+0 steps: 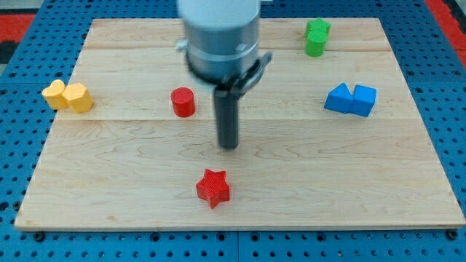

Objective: Push the red circle slightly down

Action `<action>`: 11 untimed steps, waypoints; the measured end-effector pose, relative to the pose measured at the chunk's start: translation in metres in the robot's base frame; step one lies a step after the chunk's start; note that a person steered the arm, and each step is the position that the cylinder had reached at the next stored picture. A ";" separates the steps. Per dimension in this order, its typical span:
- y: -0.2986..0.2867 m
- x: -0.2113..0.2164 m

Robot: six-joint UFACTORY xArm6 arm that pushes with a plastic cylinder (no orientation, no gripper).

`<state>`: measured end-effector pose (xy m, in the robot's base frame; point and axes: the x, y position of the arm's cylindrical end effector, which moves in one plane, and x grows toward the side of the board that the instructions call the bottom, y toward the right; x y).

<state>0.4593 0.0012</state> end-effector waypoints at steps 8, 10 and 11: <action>-0.118 0.025; -0.158 0.018; -0.177 0.030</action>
